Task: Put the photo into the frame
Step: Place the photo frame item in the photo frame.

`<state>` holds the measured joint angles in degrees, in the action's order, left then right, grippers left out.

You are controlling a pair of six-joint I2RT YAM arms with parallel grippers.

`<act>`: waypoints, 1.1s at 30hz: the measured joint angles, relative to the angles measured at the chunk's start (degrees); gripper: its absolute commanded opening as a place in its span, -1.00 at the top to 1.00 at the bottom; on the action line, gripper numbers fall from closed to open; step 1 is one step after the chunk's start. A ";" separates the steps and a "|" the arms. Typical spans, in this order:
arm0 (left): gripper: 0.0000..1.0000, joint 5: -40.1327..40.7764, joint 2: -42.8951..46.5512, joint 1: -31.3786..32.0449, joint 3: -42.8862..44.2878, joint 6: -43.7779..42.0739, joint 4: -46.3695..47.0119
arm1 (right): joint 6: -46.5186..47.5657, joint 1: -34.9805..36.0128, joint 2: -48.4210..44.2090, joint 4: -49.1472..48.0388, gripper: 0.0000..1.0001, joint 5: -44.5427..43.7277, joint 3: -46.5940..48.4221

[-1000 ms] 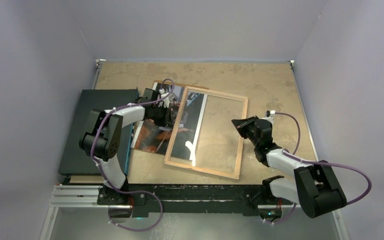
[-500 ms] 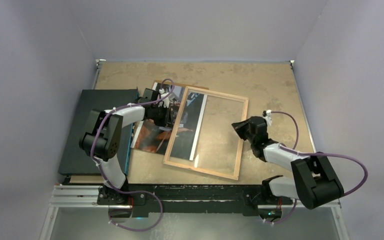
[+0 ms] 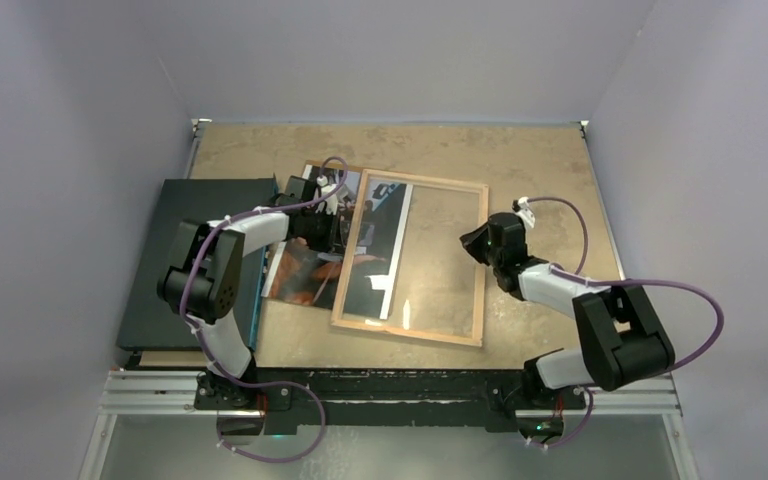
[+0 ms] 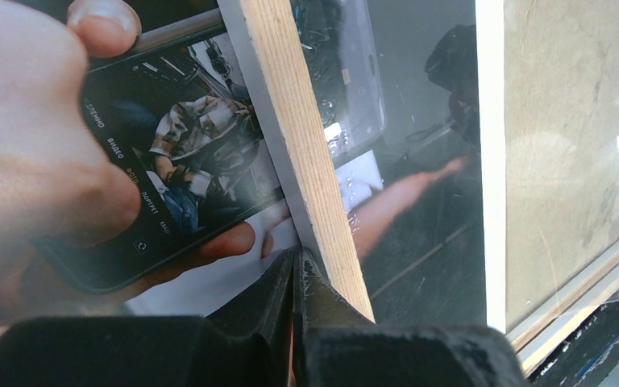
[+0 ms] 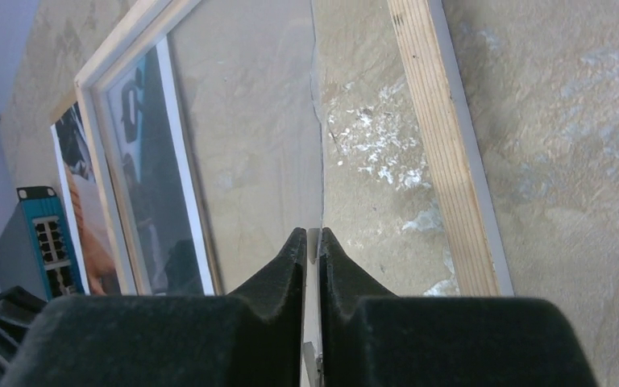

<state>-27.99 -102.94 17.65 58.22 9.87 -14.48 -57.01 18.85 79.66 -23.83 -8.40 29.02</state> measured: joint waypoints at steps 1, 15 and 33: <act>1.00 0.11 0.07 0.00 0.00 0.00 -0.11 | 0.87 0.00 0.35 0.68 0.62 -0.02 0.74; 1.00 -1.68 1.33 -0.79 0.00 0.00 -1.38 | 12.50 0.76 2.89 10.64 -0.10 0.20 8.83; 1.00 -6.19 2.69 -0.63 -0.02 0.02 -0.20 | 20.70 2.10 4.46 18.69 -0.92 0.11 14.01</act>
<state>-34.17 -100.25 17.02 58.19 9.89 -14.68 -36.32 20.95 84.12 -5.15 -8.29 43.03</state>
